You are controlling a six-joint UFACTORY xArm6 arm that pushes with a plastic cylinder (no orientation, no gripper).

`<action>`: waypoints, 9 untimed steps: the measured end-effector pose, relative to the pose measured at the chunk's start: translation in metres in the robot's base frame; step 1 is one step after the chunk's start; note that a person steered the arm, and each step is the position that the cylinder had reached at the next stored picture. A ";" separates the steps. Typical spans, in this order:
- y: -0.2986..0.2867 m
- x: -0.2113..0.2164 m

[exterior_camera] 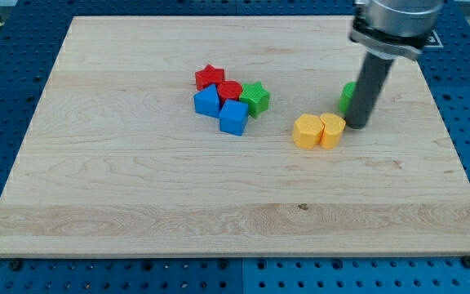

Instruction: Move the yellow hexagon to the top left of the yellow heart

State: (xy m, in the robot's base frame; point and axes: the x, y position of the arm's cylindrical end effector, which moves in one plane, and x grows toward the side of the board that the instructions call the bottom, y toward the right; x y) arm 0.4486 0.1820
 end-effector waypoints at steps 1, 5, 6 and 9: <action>0.018 0.036; -0.119 0.016; -0.117 0.042; 0.022 0.064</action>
State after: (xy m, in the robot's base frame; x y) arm 0.5125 0.2036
